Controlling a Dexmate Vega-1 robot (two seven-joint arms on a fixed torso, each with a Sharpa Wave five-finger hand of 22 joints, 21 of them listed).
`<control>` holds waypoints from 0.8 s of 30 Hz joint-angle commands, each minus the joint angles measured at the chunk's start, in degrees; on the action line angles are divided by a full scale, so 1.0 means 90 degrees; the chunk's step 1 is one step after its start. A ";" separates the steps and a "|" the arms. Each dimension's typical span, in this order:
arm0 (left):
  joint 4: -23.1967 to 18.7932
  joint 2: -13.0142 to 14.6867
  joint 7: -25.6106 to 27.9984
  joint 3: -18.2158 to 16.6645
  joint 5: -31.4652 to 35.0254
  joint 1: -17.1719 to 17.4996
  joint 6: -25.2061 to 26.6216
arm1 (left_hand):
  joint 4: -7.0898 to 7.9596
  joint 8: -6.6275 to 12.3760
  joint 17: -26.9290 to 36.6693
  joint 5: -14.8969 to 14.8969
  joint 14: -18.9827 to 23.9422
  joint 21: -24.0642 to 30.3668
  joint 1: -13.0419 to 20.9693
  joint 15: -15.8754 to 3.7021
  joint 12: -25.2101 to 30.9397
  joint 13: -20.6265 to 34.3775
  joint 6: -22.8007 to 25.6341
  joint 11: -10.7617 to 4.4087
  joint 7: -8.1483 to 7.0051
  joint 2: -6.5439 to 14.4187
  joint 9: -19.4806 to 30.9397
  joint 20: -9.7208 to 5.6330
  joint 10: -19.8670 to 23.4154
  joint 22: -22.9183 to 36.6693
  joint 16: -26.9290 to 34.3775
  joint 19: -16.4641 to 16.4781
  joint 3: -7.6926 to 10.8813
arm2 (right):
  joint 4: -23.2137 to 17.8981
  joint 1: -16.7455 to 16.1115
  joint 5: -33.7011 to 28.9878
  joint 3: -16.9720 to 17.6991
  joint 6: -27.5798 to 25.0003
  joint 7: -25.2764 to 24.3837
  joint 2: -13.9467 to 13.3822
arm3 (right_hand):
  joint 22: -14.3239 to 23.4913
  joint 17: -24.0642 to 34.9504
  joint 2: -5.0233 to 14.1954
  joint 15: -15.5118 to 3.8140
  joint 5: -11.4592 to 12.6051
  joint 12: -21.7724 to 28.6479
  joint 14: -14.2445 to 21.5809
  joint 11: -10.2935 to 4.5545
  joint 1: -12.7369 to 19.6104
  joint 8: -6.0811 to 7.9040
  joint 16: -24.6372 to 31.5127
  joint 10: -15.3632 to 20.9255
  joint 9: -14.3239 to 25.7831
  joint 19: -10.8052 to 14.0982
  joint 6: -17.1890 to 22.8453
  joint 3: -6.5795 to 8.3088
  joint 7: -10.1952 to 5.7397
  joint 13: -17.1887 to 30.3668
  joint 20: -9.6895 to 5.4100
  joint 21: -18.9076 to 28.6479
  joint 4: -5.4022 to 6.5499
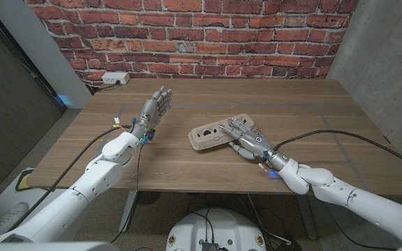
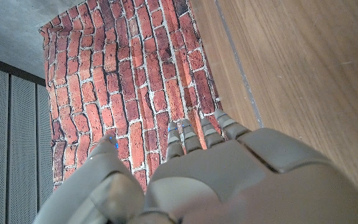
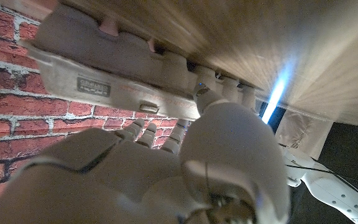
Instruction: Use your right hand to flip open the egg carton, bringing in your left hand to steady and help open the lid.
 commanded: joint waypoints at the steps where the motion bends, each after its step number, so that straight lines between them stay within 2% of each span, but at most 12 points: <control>1: -0.0033 -0.0017 0.0039 -0.0001 0.0021 0.0028 -0.0018 | 0.0016 0.0046 0.0013 0.0044 -0.0041 0.0046 -0.0042 -0.0188 0.0049 0.0015 0.0069 -0.0012 -0.0012 0.0025 0.0006 0.0004 0.0045 0.0017 0.0046 -0.0008 -0.0018 | 0.0253 0.0129 0.0158 -0.0090 0.0200 -0.0297 0.0151 | 0.0044 0.0174 0.0018 -0.0842 0.0123 0.0350 0.0038 -0.0014 0.0069 0.0077 0.0139 0.0147 0.0029 -0.0053 -0.0287 0.0287 -0.0119 0.0311 -0.0249 0.0111 0.0233; 4: -0.0044 -0.0018 0.0041 -0.0005 0.0017 0.0042 -0.0027 | 0.0018 0.0048 0.0013 0.0044 -0.0043 0.0046 -0.0047 -0.0197 0.0048 0.0016 0.0077 -0.0012 -0.0012 0.0026 0.0006 0.0004 0.0045 0.0017 0.0045 -0.0009 -0.0021 | 0.0271 0.0137 0.0191 -0.0083 0.0219 -0.0324 0.0163 | 0.0054 0.0231 0.0022 -0.0893 0.0156 0.0481 0.0137 -0.0014 0.0077 0.0094 0.0206 0.0233 0.0030 -0.0012 -0.0187 0.0372 -0.0133 0.0408 -0.0255 0.0146 0.0314; 10: -0.0070 -0.0019 0.0057 -0.0005 0.0020 0.0075 -0.0037 | 0.0022 0.0048 0.0013 0.0044 -0.0038 0.0046 -0.0055 -0.0193 0.0048 0.0015 0.0085 -0.0003 -0.0009 0.0028 0.0006 0.0008 0.0048 0.0017 0.0047 -0.0009 -0.0026 | 0.0245 0.0107 0.0259 -0.0079 0.0286 -0.0310 0.0140 | 0.0059 0.0269 -0.0021 -0.0910 0.0160 0.0575 0.0179 -0.0015 0.0059 0.0105 0.0241 0.0278 0.0029 0.0040 -0.0110 0.0389 -0.0187 0.0481 -0.0256 0.0179 0.0369; 13: -0.0086 -0.0016 0.0072 -0.0011 0.0020 0.0096 -0.0040 | 0.0025 0.0046 0.0013 0.0044 -0.0036 0.0046 -0.0061 -0.0192 0.0047 0.0016 0.0084 0.0008 -0.0015 0.0030 0.0006 0.0007 0.0048 0.0017 0.0048 -0.0009 -0.0030 | 0.0188 0.0070 0.0299 -0.0044 0.0302 -0.0326 0.0117 | 0.0068 0.0328 0.0021 -0.0944 0.0168 0.0684 0.0244 -0.0014 0.0007 0.0113 0.0296 0.0339 0.0029 0.0056 -0.0020 0.0432 -0.0200 0.0558 -0.0253 0.0201 0.0498; 15: -0.0092 -0.0015 0.0075 -0.0014 0.0021 0.0107 -0.0049 | 0.0026 0.0044 0.0013 0.0044 -0.0036 0.0046 -0.0063 -0.0191 0.0045 0.0016 0.0082 0.0007 -0.0018 0.0031 0.0006 0.0006 0.0043 0.0017 0.0048 -0.0010 -0.0032 | 0.0179 0.0054 0.0347 -0.0019 0.0334 -0.0336 0.0115 | 0.0078 0.0402 0.0031 -0.0987 0.0182 0.0845 0.0327 -0.0010 -0.0055 0.0118 0.0366 0.0491 0.0028 0.0096 0.0091 0.0492 -0.0222 0.0644 -0.0243 0.0239 0.0652; 16: -0.0096 -0.0010 0.0074 -0.0014 0.0027 0.0110 -0.0050 | 0.0027 0.0044 0.0013 0.0044 -0.0037 0.0047 -0.0064 -0.0191 0.0044 0.0016 0.0083 0.0005 -0.0017 0.0031 0.0006 0.0004 0.0043 0.0017 0.0048 -0.0006 -0.0033 | 0.0177 0.0048 0.0363 -0.0008 0.0349 -0.0342 0.0115 | 0.0086 0.0467 0.0023 -0.1025 0.0192 0.1030 0.0417 -0.0002 -0.0098 0.0135 0.0434 0.0707 0.0025 0.0161 0.0240 0.0549 -0.0260 0.0724 -0.0243 0.0286 0.0760; 18: -0.0100 -0.0011 0.0073 -0.0015 0.0026 0.0116 -0.0059 | 0.0028 0.0045 0.0013 0.0045 -0.0039 0.0047 -0.0066 -0.0190 0.0046 0.0016 0.0086 0.0006 -0.0013 0.0031 0.0006 0.0005 0.0049 0.0017 0.0047 -0.0007 -0.0034 | 0.0177 0.0043 0.0386 0.0011 0.0392 -0.0366 0.0116 | 0.0094 0.0557 0.0012 -0.1111 0.0192 0.1286 0.0600 -0.0013 -0.0168 0.0139 0.0552 0.1021 0.0014 0.0238 0.0427 0.0605 -0.0264 0.0822 -0.0241 0.0347 0.0884; 22: -0.0124 -0.0006 0.0094 -0.0021 0.0037 0.0133 -0.0064 | 0.0029 0.0043 0.0013 0.0045 -0.0038 0.0047 -0.0070 -0.0192 0.0045 0.0016 0.0086 -0.0006 -0.0014 0.0033 0.0005 0.0002 0.0048 0.0017 0.0047 -0.0007 -0.0037 | 0.0152 0.0023 0.0443 0.0054 0.0482 -0.0402 0.0119 | 0.0101 0.0664 0.0014 -0.1170 0.0159 0.1565 0.0828 -0.0016 -0.0293 0.0153 0.0699 0.1362 0.0006 0.0316 0.0679 0.0621 -0.0299 0.0921 -0.0224 0.0413 0.1017; 24: -0.0139 0.0000 0.0101 -0.0024 0.0037 0.0146 -0.0060 | 0.0030 0.0042 0.0013 0.0045 -0.0037 0.0046 -0.0072 -0.0194 0.0045 0.0016 0.0084 -0.0004 -0.0017 0.0033 0.0005 0.0004 0.0048 0.0017 0.0048 -0.0009 -0.0039 | 0.0138 0.0010 0.0459 0.0077 0.0512 -0.0426 0.0124 | 0.0104 0.0710 0.0020 -0.1190 0.0148 0.1685 0.0917 -0.0018 -0.0316 0.0149 0.0757 0.1508 0.0003 0.0338 0.0772 0.0652 -0.0326 0.0964 -0.0219 0.0439 0.1026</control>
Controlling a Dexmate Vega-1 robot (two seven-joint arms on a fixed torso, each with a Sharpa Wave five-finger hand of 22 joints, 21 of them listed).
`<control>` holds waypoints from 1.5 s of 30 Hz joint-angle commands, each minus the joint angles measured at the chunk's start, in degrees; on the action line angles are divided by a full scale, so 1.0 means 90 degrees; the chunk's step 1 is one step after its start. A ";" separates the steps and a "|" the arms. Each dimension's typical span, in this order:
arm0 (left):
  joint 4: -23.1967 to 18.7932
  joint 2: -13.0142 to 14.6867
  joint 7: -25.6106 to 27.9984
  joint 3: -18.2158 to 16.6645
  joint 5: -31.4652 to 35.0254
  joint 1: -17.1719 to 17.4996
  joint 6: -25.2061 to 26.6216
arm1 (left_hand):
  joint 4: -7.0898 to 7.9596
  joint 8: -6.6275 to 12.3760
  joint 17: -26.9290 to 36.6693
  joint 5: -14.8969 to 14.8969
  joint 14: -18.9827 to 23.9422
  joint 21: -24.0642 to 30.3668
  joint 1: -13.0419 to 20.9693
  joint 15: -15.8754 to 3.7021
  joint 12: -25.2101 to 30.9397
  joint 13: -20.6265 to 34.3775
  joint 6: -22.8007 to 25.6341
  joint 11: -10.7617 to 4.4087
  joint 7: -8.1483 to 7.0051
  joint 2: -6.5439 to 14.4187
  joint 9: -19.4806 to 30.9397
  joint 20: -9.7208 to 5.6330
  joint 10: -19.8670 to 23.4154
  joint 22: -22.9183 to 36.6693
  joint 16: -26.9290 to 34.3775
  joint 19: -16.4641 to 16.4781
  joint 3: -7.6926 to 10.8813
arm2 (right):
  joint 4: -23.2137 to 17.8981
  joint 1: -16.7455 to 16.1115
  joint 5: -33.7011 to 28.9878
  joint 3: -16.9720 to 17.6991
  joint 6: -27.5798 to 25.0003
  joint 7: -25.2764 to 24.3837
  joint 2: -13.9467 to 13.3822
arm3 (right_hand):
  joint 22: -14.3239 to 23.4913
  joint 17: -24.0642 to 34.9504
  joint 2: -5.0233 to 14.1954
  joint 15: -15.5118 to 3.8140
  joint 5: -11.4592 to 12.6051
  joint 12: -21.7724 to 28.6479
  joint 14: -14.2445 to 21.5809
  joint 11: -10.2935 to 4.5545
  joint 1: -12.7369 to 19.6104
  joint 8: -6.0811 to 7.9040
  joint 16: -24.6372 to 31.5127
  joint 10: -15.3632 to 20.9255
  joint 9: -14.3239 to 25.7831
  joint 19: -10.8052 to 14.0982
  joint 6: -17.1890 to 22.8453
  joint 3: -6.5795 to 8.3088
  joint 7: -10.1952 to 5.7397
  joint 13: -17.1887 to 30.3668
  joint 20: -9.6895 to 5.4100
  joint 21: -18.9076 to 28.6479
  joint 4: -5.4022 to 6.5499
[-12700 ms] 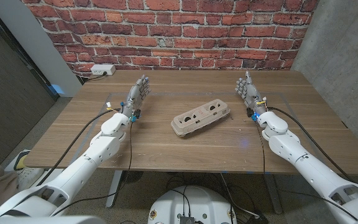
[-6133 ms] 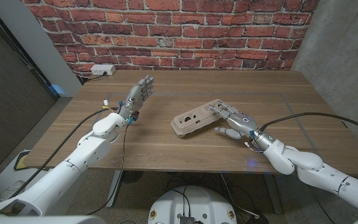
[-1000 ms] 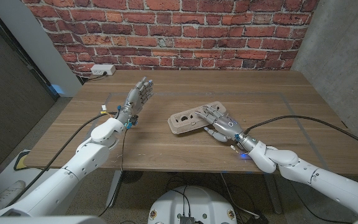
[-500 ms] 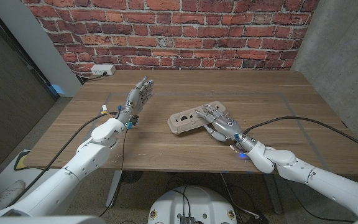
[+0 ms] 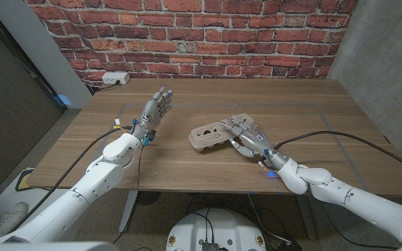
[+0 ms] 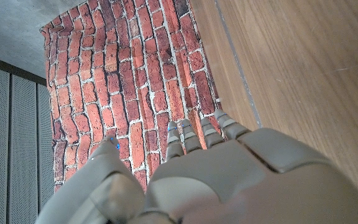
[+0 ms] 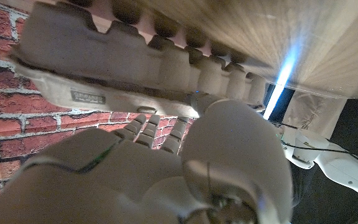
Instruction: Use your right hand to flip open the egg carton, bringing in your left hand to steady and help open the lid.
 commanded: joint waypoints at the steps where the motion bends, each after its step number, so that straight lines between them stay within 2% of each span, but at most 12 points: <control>1: -0.0066 0.0016 0.0056 -0.0021 0.0020 0.0063 -0.0043 | 0.0004 0.0042 0.0013 0.0045 -0.0039 0.0047 0.0000 -0.0193 0.0047 0.0016 0.0053 -0.0008 0.0017 -0.0040 0.0005 -0.0001 0.0056 0.0017 0.0047 -0.0007 -0.0013 | -0.0094 -0.0099 0.0164 0.0162 0.0198 -0.0102 -0.0001 | 0.0016 0.0114 0.0042 -0.1173 -0.0008 0.0915 0.0179 -0.0078 -0.0091 0.0024 0.0136 0.0771 0.0009 0.0065 0.0216 0.0057 -0.0055 0.0449 -0.0224 0.0080 0.0070; 8: -0.0089 0.0002 0.0097 -0.0031 0.0017 0.0097 -0.0056 | 0.0005 0.0041 0.0013 0.0045 -0.0040 0.0047 -0.0005 -0.0189 0.0045 0.0016 0.0055 -0.0020 0.0019 -0.0039 0.0005 0.0001 0.0053 0.0017 0.0046 -0.0009 -0.0018 | -0.0231 -0.0179 0.0289 0.0310 0.0232 -0.0121 0.0003 | 0.0026 0.0221 0.0029 -0.1205 -0.0064 0.1247 0.0534 -0.0075 -0.0101 0.0055 0.0318 0.1132 0.0007 0.0189 0.0653 0.0177 -0.0029 0.0563 -0.0169 0.0192 0.0027; 11: -0.0096 -0.0004 0.0108 -0.0031 0.0019 0.0113 -0.0063 | 0.0007 0.0043 0.0013 0.0045 -0.0039 0.0047 -0.0008 -0.0190 0.0046 0.0016 0.0063 -0.0031 0.0034 -0.0038 0.0005 0.0001 0.0058 0.0017 0.0047 -0.0009 -0.0021 | -0.0251 -0.0202 0.0348 0.0363 0.0254 -0.0089 0.0005 | 0.0028 0.0245 0.0022 -0.1214 -0.0083 0.1279 0.0633 -0.0076 -0.0091 0.0087 0.0362 0.1171 0.0008 0.0250 0.0856 0.0204 -0.0010 0.0527 -0.0168 0.0237 -0.0005; 14: -0.0121 0.0002 0.0144 -0.0044 0.0020 0.0146 -0.0061 | 0.0008 0.0042 0.0013 0.0045 -0.0045 0.0046 -0.0011 -0.0183 0.0040 0.0016 0.0063 -0.0007 0.0031 -0.0037 0.0005 0.0007 0.0045 0.0017 0.0044 -0.0012 -0.0024 | -0.0399 -0.0312 0.0526 0.0504 0.0190 -0.0055 -0.0009 | 0.0018 0.0279 0.0009 -0.1227 -0.0122 0.1473 0.0866 -0.0061 -0.0055 0.0140 0.0449 0.1489 0.0019 0.0362 0.1259 0.0247 -0.0046 0.0498 -0.0208 0.0319 -0.0090; 21: -0.0113 0.0001 0.0147 -0.0049 0.0031 0.0145 -0.0074 | 0.0008 0.0044 0.0012 0.0046 -0.0042 0.0046 -0.0014 -0.0190 0.0043 0.0015 0.0074 -0.0018 0.0033 -0.0036 0.0005 0.0004 0.0054 0.0017 0.0045 -0.0010 -0.0028 | -0.0694 -0.0504 0.0797 0.0806 0.0033 0.0021 0.0001 | 0.0002 0.0286 -0.0026 -0.1242 -0.0145 0.1620 0.1099 -0.0045 0.0036 0.0099 0.0511 0.1781 0.0024 0.0475 0.1445 0.0257 -0.0006 0.0394 -0.0190 0.0398 -0.0260; 28: -0.0069 -0.0025 0.0115 -0.0025 0.0031 0.0087 -0.0068 | 0.0008 0.0043 0.0012 0.0046 -0.0038 0.0044 -0.0017 -0.0194 0.0043 0.0015 0.0079 -0.0026 0.0018 -0.0034 0.0005 0.0005 0.0060 0.0016 0.0047 -0.0014 -0.0032 | -0.1277 -0.0774 0.1196 0.1296 -0.0387 0.0181 0.0028 | -0.0019 0.0220 -0.0126 -0.1219 -0.0128 0.1753 0.1382 -0.0019 0.0078 0.0103 0.0526 0.2064 0.0021 0.0681 0.1736 0.0214 0.0167 0.0274 -0.0094 0.0507 -0.0432; 31: -0.0045 -0.0041 0.0104 -0.0017 0.0023 0.0072 -0.0071 | 0.0008 0.0042 0.0012 0.0046 -0.0038 0.0044 -0.0018 -0.0200 0.0045 0.0015 0.0079 -0.0029 0.0023 -0.0035 0.0005 0.0003 0.0065 0.0016 0.0047 -0.0014 -0.0034 | -0.1384 -0.0813 0.1217 0.1400 -0.0504 0.0253 0.0043 | -0.0032 0.0167 -0.0167 -0.1218 -0.0105 0.1810 0.1555 -0.0010 0.0110 0.0090 0.0528 0.2203 0.0016 0.0755 0.1837 0.0198 0.0194 0.0212 -0.0069 0.0545 -0.0541; 38: 0.0011 -0.0063 0.0098 -0.0011 0.0013 0.0030 -0.0060 | 0.0008 0.0041 0.0012 0.0046 -0.0041 0.0044 -0.0020 -0.0188 0.0042 0.0015 0.0083 -0.0018 0.0015 -0.0034 0.0004 0.0006 0.0062 0.0016 0.0045 -0.0015 -0.0038 | -0.1456 -0.0836 0.1196 0.1515 -0.0832 0.0389 0.0157 | -0.0043 0.0116 -0.0195 -0.1223 -0.0083 0.1861 0.1682 -0.0007 0.0130 0.0078 0.0513 0.2335 0.0012 0.0865 0.1940 0.0166 0.0209 0.0142 -0.0049 0.0597 -0.0638; 45: 0.0005 -0.0022 0.0082 0.0034 0.0136 -0.0027 -0.0069 | 0.0001 0.0062 0.0010 0.0048 -0.0037 0.0043 -0.0007 -0.0196 0.0046 0.0015 0.0142 -0.0035 0.0004 -0.0020 0.0004 0.0008 0.0076 0.0016 0.0045 -0.0018 -0.0033 | -0.1590 -0.0831 0.1264 0.1632 -0.1793 0.0606 0.0495 | -0.0055 0.0067 -0.0211 -0.1228 -0.0055 0.1902 0.1838 -0.0002 0.0146 0.0084 0.0507 0.2455 0.0007 0.0980 0.2091 0.0138 0.0204 0.0065 -0.0015 0.0650 -0.0731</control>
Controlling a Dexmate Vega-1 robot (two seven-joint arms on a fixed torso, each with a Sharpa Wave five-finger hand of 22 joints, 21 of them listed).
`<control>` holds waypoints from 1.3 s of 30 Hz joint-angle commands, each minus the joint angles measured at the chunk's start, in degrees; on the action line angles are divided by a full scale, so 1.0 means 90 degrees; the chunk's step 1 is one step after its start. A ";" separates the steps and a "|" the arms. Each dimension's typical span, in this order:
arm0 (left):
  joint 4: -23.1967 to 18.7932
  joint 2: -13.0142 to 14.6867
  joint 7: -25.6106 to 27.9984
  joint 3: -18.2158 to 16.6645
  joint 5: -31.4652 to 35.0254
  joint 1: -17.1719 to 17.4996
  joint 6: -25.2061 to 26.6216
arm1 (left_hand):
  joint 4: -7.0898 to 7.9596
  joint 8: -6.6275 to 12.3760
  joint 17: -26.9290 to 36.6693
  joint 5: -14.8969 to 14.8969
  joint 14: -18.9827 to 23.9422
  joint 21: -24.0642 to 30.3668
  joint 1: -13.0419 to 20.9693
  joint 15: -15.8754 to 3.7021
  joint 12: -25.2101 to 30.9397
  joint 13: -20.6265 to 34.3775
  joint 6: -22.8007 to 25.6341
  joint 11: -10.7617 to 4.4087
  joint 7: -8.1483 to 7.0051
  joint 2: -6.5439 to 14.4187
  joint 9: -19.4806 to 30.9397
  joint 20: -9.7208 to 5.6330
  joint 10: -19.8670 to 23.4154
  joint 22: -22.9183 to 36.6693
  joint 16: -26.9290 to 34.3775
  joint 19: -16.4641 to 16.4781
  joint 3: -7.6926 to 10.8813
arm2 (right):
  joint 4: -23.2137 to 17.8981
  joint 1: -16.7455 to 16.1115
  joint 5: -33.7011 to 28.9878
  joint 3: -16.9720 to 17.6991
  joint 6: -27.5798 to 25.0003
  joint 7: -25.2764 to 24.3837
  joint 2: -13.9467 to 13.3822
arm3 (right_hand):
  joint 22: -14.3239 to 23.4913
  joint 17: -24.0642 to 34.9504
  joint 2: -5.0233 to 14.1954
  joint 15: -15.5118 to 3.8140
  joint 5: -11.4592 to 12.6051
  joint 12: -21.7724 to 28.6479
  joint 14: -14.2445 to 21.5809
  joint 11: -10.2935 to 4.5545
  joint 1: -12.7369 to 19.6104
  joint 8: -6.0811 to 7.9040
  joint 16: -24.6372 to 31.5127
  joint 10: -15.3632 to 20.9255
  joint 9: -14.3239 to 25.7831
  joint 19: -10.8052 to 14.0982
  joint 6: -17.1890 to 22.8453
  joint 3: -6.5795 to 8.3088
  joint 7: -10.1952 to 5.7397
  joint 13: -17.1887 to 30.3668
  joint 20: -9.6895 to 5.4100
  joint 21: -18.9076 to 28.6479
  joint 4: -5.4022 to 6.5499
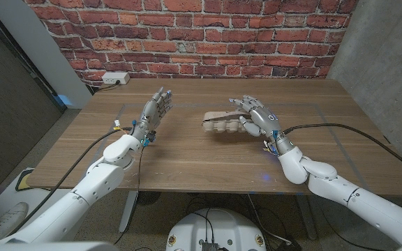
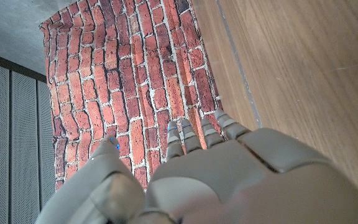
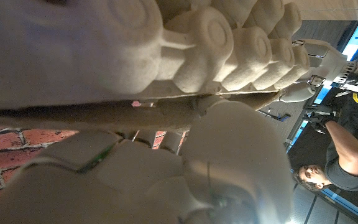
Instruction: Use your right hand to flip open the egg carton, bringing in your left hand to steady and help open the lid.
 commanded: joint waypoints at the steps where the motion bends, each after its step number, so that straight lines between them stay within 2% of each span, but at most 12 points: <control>1: 0.0012 0.0024 0.0009 0.0068 0.0167 -0.0088 -0.0013 | -0.0029 0.0079 0.0009 0.0024 -0.0041 0.0043 0.0001 -0.0203 0.0049 0.0015 0.0155 -0.0022 -0.0021 -0.0016 0.0004 0.0010 0.0063 0.0015 0.0043 -0.0019 -0.0004 | -0.0254 -0.0031 0.0149 0.0275 -0.1171 0.0261 0.0424 | -0.0008 -0.0028 -0.0086 -0.1192 0.0070 0.0223 0.0160 -0.0215 0.0012 -0.0014 -0.0005 0.0373 0.0017 0.0128 0.0139 -0.0012 -0.0005 -0.0045 -0.0021 0.0076 -0.0102; 2: -0.0014 0.0030 0.0059 0.0084 0.0244 -0.0097 -0.0019 | -0.0033 0.0084 0.0008 0.0025 -0.0044 0.0043 0.0007 -0.0207 0.0049 0.0015 0.0173 -0.0057 -0.0017 -0.0013 0.0004 0.0010 0.0064 0.0015 0.0042 -0.0019 -0.0001 | -0.0231 0.0006 0.0174 0.0279 -0.1243 0.0242 0.0482 | -0.0009 -0.0033 -0.0088 -0.1183 0.0073 0.0226 0.0177 -0.0216 0.0009 -0.0014 -0.0006 0.0383 0.0017 0.0138 0.0149 -0.0015 -0.0004 -0.0052 -0.0016 0.0081 -0.0105; 8: -0.0166 0.0037 0.0391 0.0233 0.0712 -0.0168 0.0061 | -0.0055 0.0097 0.0004 0.0025 -0.0077 0.0040 0.0039 -0.0214 0.0037 0.0015 0.0219 -0.0005 -0.0027 -0.0009 0.0005 0.0020 0.0038 0.0014 0.0028 -0.0023 0.0008 | -0.0214 0.0188 0.0206 0.0229 -0.1770 0.0175 0.0789 | -0.0019 -0.0085 -0.0121 -0.1164 0.0096 0.0256 0.0308 -0.0211 -0.0011 -0.0016 -0.0022 0.0486 0.0013 0.0219 0.0253 -0.0046 0.0011 -0.0119 0.0019 0.0118 -0.0156; 12: -0.0204 0.0010 0.0551 0.0370 0.1065 -0.0234 0.0046 | -0.0100 0.0112 0.0000 0.0025 -0.0143 0.0034 0.0102 -0.0225 0.0010 0.0015 0.0278 0.0026 -0.0104 -0.0012 0.0006 0.0038 -0.0034 0.0012 0.0006 -0.0038 0.0025 | -0.0160 0.0314 0.0215 0.0121 -0.1996 0.0137 0.0962 | -0.0024 -0.0119 -0.0136 -0.1151 0.0112 0.0267 0.0365 -0.0210 -0.0023 -0.0016 -0.0042 0.0534 0.0011 0.0253 0.0301 -0.0051 0.0032 -0.0153 0.0037 0.0133 -0.0176; 15: -0.0195 -0.0148 0.0873 0.0440 0.1410 -0.0236 -0.0127 | -0.0163 0.0188 -0.0001 0.0023 -0.0300 0.0019 0.0188 -0.0257 -0.0021 0.0017 0.0527 -0.0013 -0.0125 -0.0009 0.0010 0.0012 -0.0147 0.0013 -0.0026 -0.0096 0.0049 | -0.0083 0.0427 0.0201 0.0032 -0.2139 0.0077 0.1086 | -0.0029 -0.0139 -0.0148 -0.1161 0.0123 0.0278 0.0415 -0.0207 -0.0030 -0.0014 -0.0049 0.0580 0.0009 0.0276 0.0343 -0.0063 0.0036 -0.0180 0.0059 0.0143 -0.0198; 17: -0.0181 -0.0192 0.0951 0.0483 0.1583 -0.0265 -0.0210 | -0.0226 0.0339 0.0004 0.0017 -0.0499 0.0019 0.0276 -0.0375 -0.0002 0.0018 0.1058 -0.0085 -0.0146 0.0017 0.0015 -0.0045 -0.0194 0.0017 -0.0025 -0.0148 0.0078 | -0.0056 0.0502 0.0220 -0.0018 -0.2285 0.0103 0.1178 | -0.0032 -0.0156 -0.0156 -0.1171 0.0134 0.0284 0.0454 -0.0206 -0.0029 -0.0011 -0.0056 0.0614 0.0008 0.0295 0.0379 -0.0067 0.0043 -0.0202 0.0064 0.0151 -0.0220; 18: -0.0187 -0.0201 0.0994 0.0504 0.1671 -0.0284 -0.0219 | -0.0268 0.0318 0.0004 0.0015 -0.0693 -0.0001 0.0333 -0.0408 -0.0080 0.0017 0.1132 -0.0106 -0.0157 0.0031 0.0012 -0.0125 -0.0476 0.0019 -0.0048 -0.0243 0.0096 | -0.0036 0.0544 0.0213 -0.0048 -0.2357 0.0104 0.1220 | -0.0034 -0.0162 -0.0158 -0.1170 0.0138 0.0287 0.0481 -0.0206 -0.0034 -0.0012 -0.0053 0.0633 0.0007 0.0310 0.0391 -0.0075 0.0051 -0.0214 0.0068 0.0157 -0.0227; 21: -0.0182 -0.0238 0.1159 0.0571 0.1999 -0.0352 -0.0259 | -0.0296 0.0331 0.0016 0.0011 -0.1118 -0.0044 0.0365 -0.0430 -0.0136 0.0019 0.1384 0.0008 -0.0238 0.0063 0.0008 -0.0239 -0.0922 0.0024 -0.0080 -0.0492 0.0106 | 0.0035 0.0668 0.0248 -0.0128 -0.2485 0.0107 0.1330 | -0.0042 -0.0200 -0.0195 -0.1166 0.0159 0.0296 0.0550 -0.0206 -0.0046 -0.0007 -0.0073 0.0714 0.0004 0.0347 0.0447 -0.0095 0.0063 -0.0263 0.0079 0.0172 -0.0270; 26: -0.0195 -0.0255 0.1354 0.0745 0.2654 -0.0538 -0.0280 | -0.0300 0.0393 0.0032 0.0010 -0.1683 -0.0064 0.0351 -0.0432 -0.0135 0.0019 0.1881 -0.0004 -0.0169 0.0120 0.0003 -0.0328 -0.1535 0.0031 -0.0071 -0.0898 0.0103 | 0.0111 0.0867 0.0248 -0.0318 -0.2625 0.0181 0.1458 | -0.0050 -0.0236 -0.0212 -0.1156 0.0182 0.0301 0.0656 -0.0207 -0.0073 -0.0010 -0.0079 0.0808 0.0000 0.0392 0.0488 -0.0118 0.0075 -0.0322 0.0093 0.0190 -0.0297; 31: -0.0169 -0.0293 0.1484 0.0918 0.3245 -0.0735 -0.0304 | -0.0285 0.0553 0.0038 0.0012 -0.1818 -0.0024 0.0317 -0.0430 -0.0059 0.0016 0.2528 -0.0005 -0.0054 0.0158 -0.0004 -0.0346 -0.1617 0.0031 -0.0017 -0.0998 0.0092 | 0.0191 0.1045 0.0289 -0.0458 -0.2761 0.0284 0.1565 | -0.0059 -0.0268 -0.0241 -0.1166 0.0202 0.0298 0.0754 -0.0210 -0.0090 -0.0023 -0.0083 0.0904 -0.0003 0.0431 0.0503 -0.0155 0.0074 -0.0389 0.0106 0.0204 -0.0349; 39: -0.0067 -0.0413 0.1622 0.1145 0.3923 -0.0993 -0.0316 | -0.0252 0.0562 0.0045 0.0009 -0.1897 -0.0026 0.0261 -0.0446 -0.0033 0.0015 0.2667 -0.0012 0.0044 0.0165 -0.0009 -0.0368 -0.1622 0.0033 -0.0014 -0.1070 0.0067 | 0.0416 0.1312 0.0339 -0.0675 -0.2762 0.0299 0.1704 | -0.0065 -0.0302 -0.0247 -0.1167 0.0223 0.0286 0.0828 -0.0215 -0.0110 -0.0046 -0.0099 0.0983 -0.0005 0.0447 0.0493 -0.0180 0.0089 -0.0459 0.0118 0.0210 -0.0385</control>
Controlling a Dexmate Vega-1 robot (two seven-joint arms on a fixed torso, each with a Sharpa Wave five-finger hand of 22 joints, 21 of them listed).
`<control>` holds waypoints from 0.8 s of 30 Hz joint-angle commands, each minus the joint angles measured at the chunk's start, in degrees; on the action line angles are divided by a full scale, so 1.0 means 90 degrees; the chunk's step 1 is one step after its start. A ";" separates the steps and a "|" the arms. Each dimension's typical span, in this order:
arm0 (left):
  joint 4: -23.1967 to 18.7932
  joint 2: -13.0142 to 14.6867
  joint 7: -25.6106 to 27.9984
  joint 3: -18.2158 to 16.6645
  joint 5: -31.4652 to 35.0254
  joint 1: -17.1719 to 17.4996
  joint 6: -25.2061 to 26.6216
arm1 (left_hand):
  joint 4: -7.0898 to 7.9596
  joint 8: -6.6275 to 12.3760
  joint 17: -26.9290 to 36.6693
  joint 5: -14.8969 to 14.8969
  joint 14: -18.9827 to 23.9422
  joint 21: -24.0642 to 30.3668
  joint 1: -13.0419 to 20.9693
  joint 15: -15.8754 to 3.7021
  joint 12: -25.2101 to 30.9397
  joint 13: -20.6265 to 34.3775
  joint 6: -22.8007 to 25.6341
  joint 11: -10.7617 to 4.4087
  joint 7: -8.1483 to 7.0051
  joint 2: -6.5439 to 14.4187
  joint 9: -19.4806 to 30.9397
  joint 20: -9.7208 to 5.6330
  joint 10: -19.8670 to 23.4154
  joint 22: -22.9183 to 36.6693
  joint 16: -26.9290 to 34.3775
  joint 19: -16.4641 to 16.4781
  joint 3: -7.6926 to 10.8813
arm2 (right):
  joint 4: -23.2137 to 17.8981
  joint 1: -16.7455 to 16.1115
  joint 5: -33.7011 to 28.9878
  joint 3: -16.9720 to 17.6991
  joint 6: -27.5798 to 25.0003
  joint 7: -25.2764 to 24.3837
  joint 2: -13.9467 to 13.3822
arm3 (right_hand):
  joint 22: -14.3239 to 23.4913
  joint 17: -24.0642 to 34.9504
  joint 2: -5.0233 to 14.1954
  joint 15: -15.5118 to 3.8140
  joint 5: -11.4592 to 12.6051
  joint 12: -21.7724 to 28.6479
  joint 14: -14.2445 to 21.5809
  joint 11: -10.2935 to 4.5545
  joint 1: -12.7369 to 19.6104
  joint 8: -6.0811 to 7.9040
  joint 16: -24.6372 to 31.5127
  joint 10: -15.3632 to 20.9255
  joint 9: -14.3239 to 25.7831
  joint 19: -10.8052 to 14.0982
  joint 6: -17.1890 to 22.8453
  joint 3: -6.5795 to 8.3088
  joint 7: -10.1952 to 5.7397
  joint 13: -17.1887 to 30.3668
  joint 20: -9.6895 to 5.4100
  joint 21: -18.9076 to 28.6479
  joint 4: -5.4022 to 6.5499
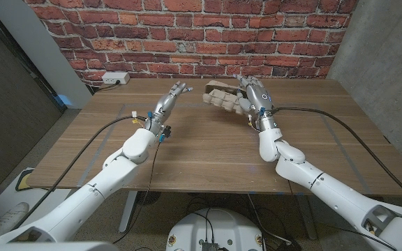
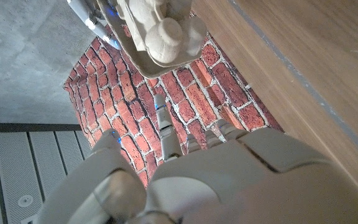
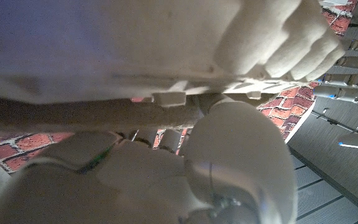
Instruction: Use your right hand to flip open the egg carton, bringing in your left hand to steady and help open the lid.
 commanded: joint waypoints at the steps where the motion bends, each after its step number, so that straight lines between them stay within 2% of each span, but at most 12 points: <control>1: 0.0128 -0.0158 0.0278 0.0344 0.1098 -0.0380 -0.0063 | 0.0017 0.0015 0.0012 0.0009 -0.0680 0.0006 -0.0069 -0.0458 0.0065 0.0014 0.0047 -0.0002 0.0030 -0.0011 -0.0009 -0.0265 -0.0041 0.0033 0.0037 -0.0058 -0.0007 | 0.0272 0.0402 0.0072 -0.0325 -0.0160 0.0083 0.0245 | -0.0006 -0.0010 -0.0075 -0.1147 0.0057 0.0254 0.0086 -0.0446 0.0014 -0.0009 -0.0026 0.0530 -0.0008 0.0026 0.0059 -0.0005 0.0010 -0.0008 -0.0001 0.0036 -0.0038; 11: 0.0226 -0.0200 0.0150 0.0362 0.1042 -0.0440 -0.0029 | 0.0047 -0.0008 0.0014 0.0006 -0.0623 0.0037 -0.0127 -0.0471 0.0115 0.0012 0.0101 -0.0013 0.0083 -0.0020 -0.0012 -0.0260 0.0045 0.0032 0.0080 -0.0030 -0.0039 | 0.0335 0.0495 0.0165 -0.0437 -0.0165 0.0179 0.0213 | -0.0011 -0.0038 -0.0078 -0.1155 0.0077 0.0236 0.0138 -0.0450 0.0004 -0.0012 -0.0044 0.0584 -0.0009 0.0030 0.0090 -0.0025 0.0016 -0.0072 0.0007 0.0037 -0.0076; 17: 0.0224 -0.0180 0.0125 0.0332 0.0993 -0.0426 0.0025 | 0.0057 -0.0018 0.0011 0.0007 -0.0550 0.0062 -0.0151 -0.0452 0.0160 0.0011 0.0151 -0.0019 0.0125 -0.0028 -0.0013 -0.0234 0.0147 0.0030 0.0108 0.0017 -0.0057 | 0.0280 0.0553 0.0270 -0.0476 -0.0268 0.0525 0.0152 | -0.0013 -0.0058 -0.0080 -0.1142 0.0089 0.0225 0.0158 -0.0454 -0.0010 -0.0017 -0.0063 0.0612 -0.0009 0.0035 0.0100 -0.0032 0.0021 -0.0108 0.0016 0.0039 -0.0089; 20: 0.0183 -0.0150 0.0156 0.0290 0.0961 -0.0374 0.0102 | 0.0064 -0.0033 0.0008 0.0008 -0.0470 0.0077 -0.0169 -0.0457 0.0201 0.0010 0.0173 0.0017 0.0149 -0.0034 -0.0014 -0.0219 0.0252 0.0028 0.0134 0.0050 -0.0070 | 0.0232 0.0579 0.0317 -0.0474 -0.0392 0.0701 0.0132 | -0.0015 -0.0073 -0.0075 -0.1138 0.0101 0.0216 0.0183 -0.0455 -0.0020 -0.0023 -0.0074 0.0632 -0.0010 0.0035 0.0100 -0.0031 0.0024 -0.0133 0.0030 0.0038 -0.0094; 24: 0.0128 -0.0062 0.0084 0.0257 0.0873 -0.0322 0.0237 | 0.0069 -0.0098 -0.0003 0.0013 -0.0273 0.0111 -0.0193 -0.0468 0.0335 0.0008 0.0183 -0.0002 0.0197 -0.0046 -0.0012 -0.0211 0.0638 0.0022 0.0172 0.0151 -0.0096 | 0.0164 0.0619 0.0416 -0.0444 -0.0541 0.0910 0.0122 | -0.0021 -0.0102 -0.0042 -0.1153 0.0145 0.0197 0.0329 -0.0455 -0.0044 -0.0036 -0.0065 0.0702 -0.0012 0.0081 0.0102 -0.0022 0.0043 -0.0204 0.0053 0.0054 -0.0107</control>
